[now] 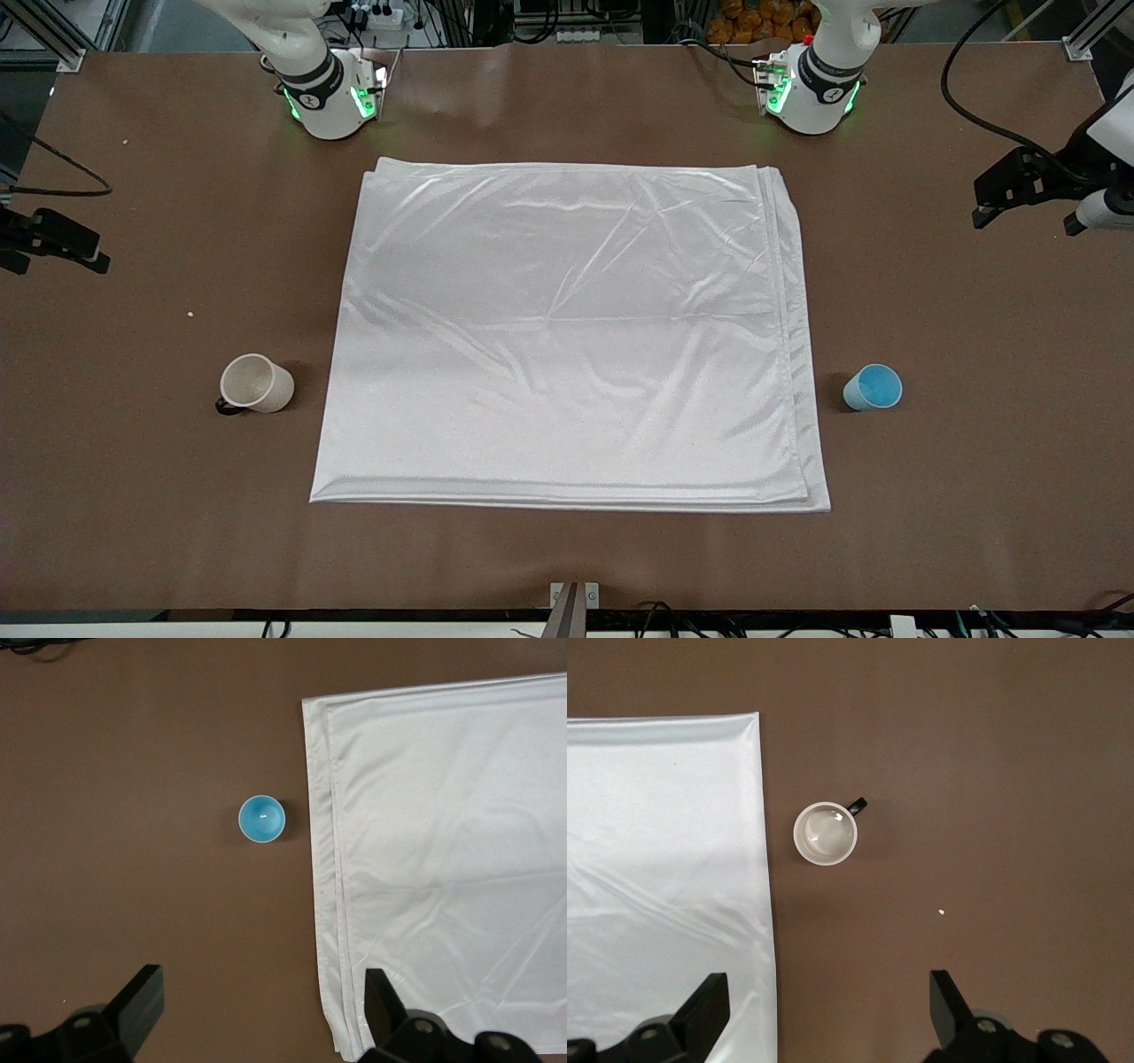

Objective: Place blue cup into white mug on cloth

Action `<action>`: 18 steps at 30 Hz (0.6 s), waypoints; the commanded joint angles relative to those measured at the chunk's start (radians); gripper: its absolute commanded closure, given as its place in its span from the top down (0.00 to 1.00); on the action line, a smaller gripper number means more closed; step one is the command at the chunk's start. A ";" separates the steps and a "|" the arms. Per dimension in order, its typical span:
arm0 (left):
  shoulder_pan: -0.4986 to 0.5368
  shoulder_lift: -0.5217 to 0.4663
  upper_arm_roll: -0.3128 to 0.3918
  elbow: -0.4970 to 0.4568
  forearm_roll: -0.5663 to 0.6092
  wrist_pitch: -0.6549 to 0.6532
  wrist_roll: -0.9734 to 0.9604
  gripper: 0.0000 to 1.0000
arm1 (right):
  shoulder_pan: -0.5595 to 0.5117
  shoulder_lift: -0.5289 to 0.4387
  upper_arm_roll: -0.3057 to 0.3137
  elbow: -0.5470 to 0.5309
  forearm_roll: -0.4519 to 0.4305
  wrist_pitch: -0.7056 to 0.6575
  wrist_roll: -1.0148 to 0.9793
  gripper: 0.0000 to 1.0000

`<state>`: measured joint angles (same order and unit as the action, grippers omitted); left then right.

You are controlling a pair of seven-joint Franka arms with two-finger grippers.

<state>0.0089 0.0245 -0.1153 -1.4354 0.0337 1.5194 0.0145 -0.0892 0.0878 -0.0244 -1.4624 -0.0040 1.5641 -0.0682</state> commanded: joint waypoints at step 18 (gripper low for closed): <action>0.011 0.126 0.014 -0.020 0.066 0.145 0.013 1.00 | -0.010 0.012 0.000 0.019 -0.008 -0.038 0.011 1.00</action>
<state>0.0113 0.0744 -0.1064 -1.4437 0.0695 1.5750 0.0146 -0.0968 0.0881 -0.0282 -1.4618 -0.0040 1.5368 -0.0671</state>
